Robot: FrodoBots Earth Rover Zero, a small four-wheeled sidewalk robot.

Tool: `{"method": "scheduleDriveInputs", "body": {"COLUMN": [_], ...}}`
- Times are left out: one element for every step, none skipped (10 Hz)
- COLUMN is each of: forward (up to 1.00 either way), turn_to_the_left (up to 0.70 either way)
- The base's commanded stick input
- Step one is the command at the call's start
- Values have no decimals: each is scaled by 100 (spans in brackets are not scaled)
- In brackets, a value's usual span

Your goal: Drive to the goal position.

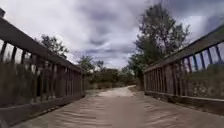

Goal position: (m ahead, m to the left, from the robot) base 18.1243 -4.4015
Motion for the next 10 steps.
{"method": "scheduleDriveInputs", "body": {"forward": [85, 85, 85, 85, 85, 85, 85, 85, 85, 85], "turn_to_the_left": [0, 0, 0, 0, 0, 0, 0, 0, 0, 0]}}
